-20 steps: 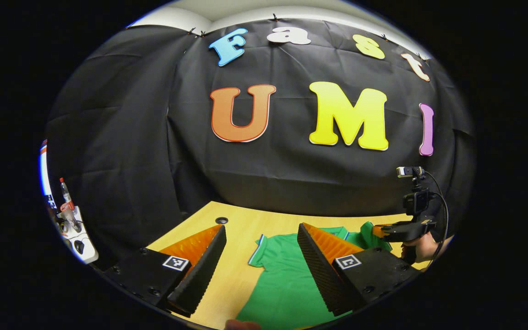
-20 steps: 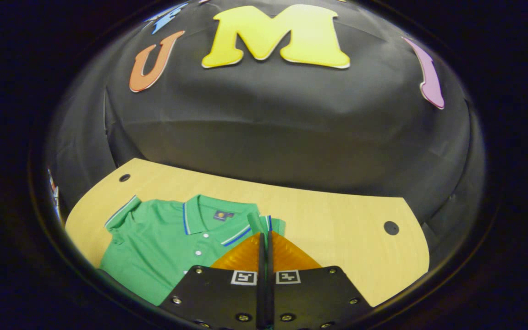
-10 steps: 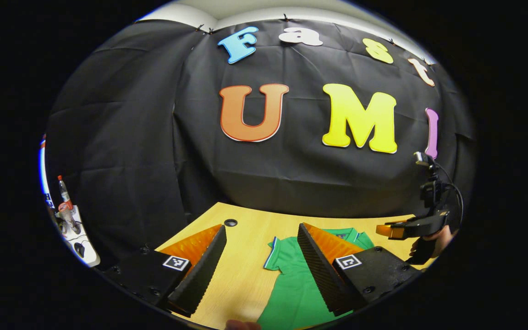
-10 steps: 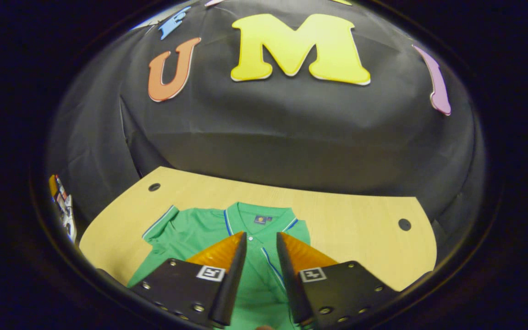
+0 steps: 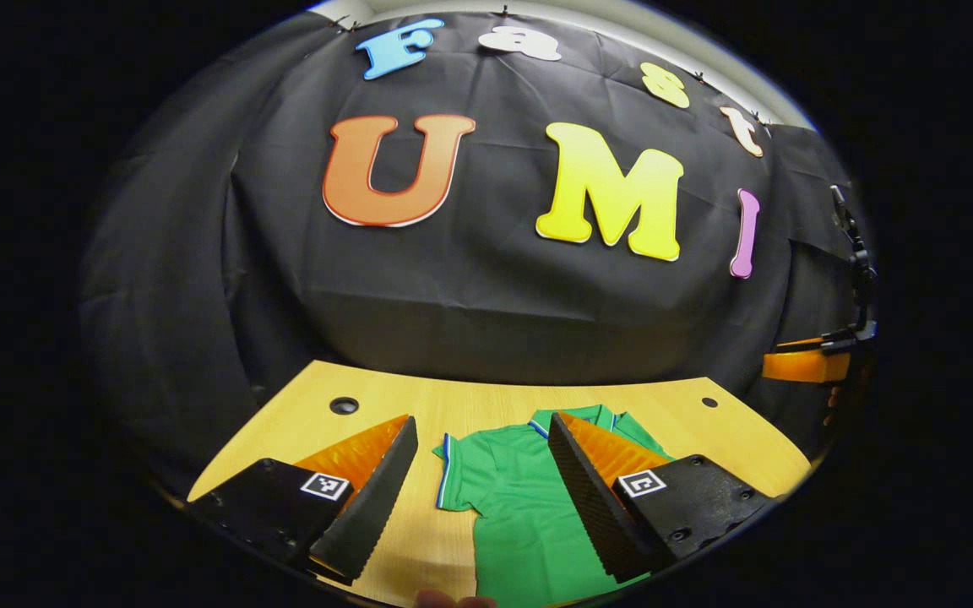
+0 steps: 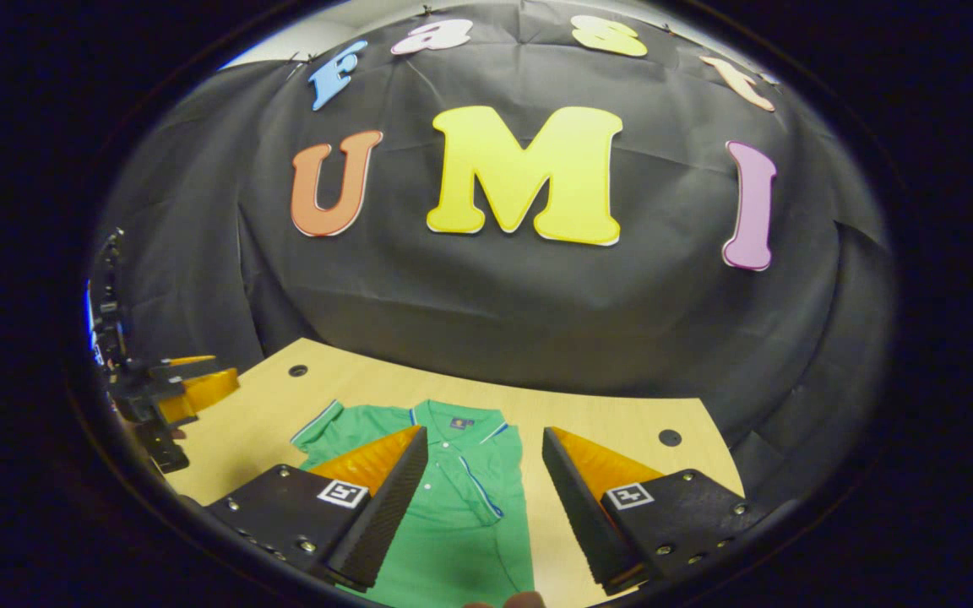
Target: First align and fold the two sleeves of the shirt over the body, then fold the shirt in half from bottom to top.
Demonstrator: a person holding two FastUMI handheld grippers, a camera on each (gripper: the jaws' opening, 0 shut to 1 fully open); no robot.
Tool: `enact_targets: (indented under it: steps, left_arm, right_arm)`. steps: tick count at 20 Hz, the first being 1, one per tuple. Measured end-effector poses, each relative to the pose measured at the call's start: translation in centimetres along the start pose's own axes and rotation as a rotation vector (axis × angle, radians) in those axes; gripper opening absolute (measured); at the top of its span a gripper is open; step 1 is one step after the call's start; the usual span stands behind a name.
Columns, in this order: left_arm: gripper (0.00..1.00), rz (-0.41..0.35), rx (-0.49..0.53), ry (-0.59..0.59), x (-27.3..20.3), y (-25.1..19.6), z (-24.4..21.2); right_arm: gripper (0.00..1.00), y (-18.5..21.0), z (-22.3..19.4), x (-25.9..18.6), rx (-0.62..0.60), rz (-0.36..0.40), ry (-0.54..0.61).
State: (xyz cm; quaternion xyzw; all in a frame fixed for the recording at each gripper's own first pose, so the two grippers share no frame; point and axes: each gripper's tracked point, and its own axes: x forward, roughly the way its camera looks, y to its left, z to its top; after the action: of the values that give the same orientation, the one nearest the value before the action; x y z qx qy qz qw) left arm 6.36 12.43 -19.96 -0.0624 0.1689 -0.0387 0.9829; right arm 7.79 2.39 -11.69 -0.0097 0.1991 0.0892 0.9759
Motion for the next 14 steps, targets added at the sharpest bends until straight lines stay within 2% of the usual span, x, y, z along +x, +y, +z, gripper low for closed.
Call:
enact_targets:
  steps: [6,14]
  left_arm:
    - [0.98,-0.03,-0.094,0.096,6.5,2.0,-4.4]
    - [0.96,-0.008,-0.116,0.223,13.5,4.2,-11.4]
  right_arm:
    - [0.87,-2.0,-1.8,-3.6,-0.012,-0.063,0.033]
    - [0.87,-2.8,-4.1,-5.4,0.024,-0.098,0.087]
